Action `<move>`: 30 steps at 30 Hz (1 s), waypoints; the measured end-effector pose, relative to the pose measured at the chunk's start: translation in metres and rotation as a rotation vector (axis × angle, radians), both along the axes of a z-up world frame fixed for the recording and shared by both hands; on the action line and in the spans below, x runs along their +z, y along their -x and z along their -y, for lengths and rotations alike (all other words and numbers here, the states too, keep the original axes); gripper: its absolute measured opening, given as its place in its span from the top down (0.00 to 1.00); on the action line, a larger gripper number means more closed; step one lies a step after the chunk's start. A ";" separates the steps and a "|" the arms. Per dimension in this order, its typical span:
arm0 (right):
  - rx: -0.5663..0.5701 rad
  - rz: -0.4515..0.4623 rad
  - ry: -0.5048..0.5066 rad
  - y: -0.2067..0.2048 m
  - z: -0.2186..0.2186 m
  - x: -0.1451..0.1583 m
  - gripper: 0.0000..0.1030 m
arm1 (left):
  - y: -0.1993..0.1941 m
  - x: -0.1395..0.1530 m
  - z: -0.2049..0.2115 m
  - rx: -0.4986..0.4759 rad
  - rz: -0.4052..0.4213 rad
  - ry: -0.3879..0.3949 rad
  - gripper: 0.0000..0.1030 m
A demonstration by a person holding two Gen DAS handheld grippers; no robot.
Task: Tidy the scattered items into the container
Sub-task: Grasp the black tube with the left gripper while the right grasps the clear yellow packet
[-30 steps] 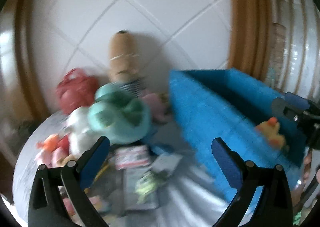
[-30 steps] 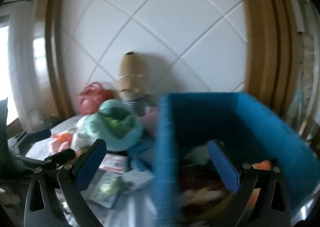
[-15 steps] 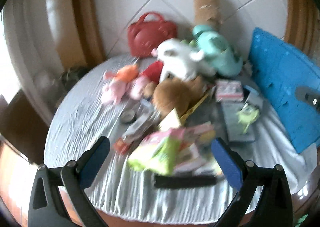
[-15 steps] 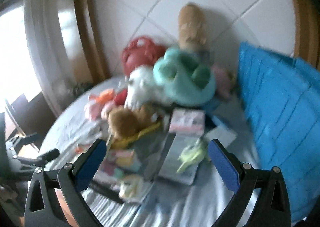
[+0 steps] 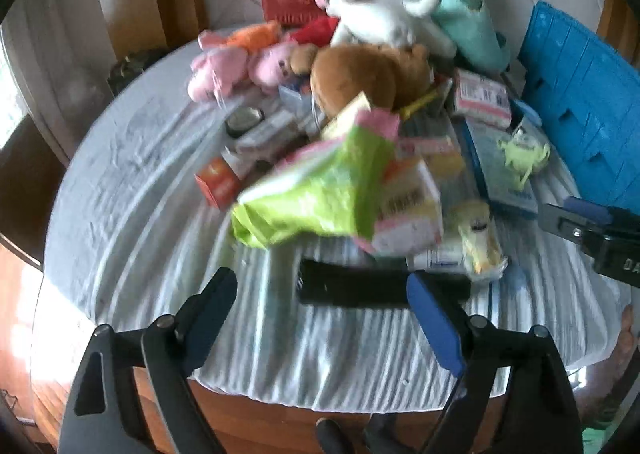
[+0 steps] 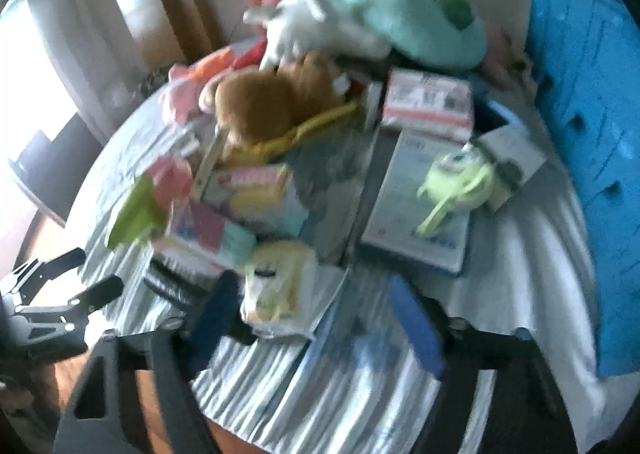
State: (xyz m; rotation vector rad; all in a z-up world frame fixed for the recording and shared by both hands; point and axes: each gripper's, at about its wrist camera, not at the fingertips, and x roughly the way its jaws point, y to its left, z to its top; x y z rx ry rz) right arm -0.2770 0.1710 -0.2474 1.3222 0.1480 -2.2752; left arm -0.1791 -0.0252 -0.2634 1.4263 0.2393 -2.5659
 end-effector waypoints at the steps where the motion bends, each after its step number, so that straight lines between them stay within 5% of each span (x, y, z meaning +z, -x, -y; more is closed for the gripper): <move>1: 0.006 0.010 0.002 0.000 0.003 -0.005 0.28 | 0.000 -0.005 -0.001 0.002 0.009 -0.003 0.15; 3: 0.015 0.029 0.011 0.001 0.010 -0.017 0.24 | 0.000 -0.015 -0.001 0.007 0.025 -0.006 0.15; 5: 0.023 0.042 0.008 0.003 0.017 -0.028 0.09 | 0.000 -0.023 0.001 0.021 0.044 -0.021 0.15; 8: 0.042 0.050 -0.022 0.006 0.028 -0.044 0.09 | 0.001 -0.034 0.002 0.043 0.062 -0.046 0.15; 9: 0.050 0.055 -0.041 0.007 0.030 -0.051 0.12 | 0.001 -0.037 0.001 0.050 0.065 -0.053 0.15; 10: 0.058 0.060 -0.061 0.008 0.032 -0.057 0.35 | 0.002 -0.040 0.000 0.058 0.070 -0.058 0.15; 12: 0.065 0.076 -0.076 0.011 0.031 -0.067 0.62 | 0.005 -0.045 -0.004 0.068 0.078 -0.068 0.15; 20: 0.129 0.055 -0.019 0.024 -0.008 -0.052 0.63 | 0.014 -0.053 -0.031 0.207 0.059 -0.115 0.15; 30: 0.435 0.035 -0.008 0.053 -0.002 -0.060 0.63 | 0.036 -0.072 -0.066 0.515 0.027 -0.151 0.15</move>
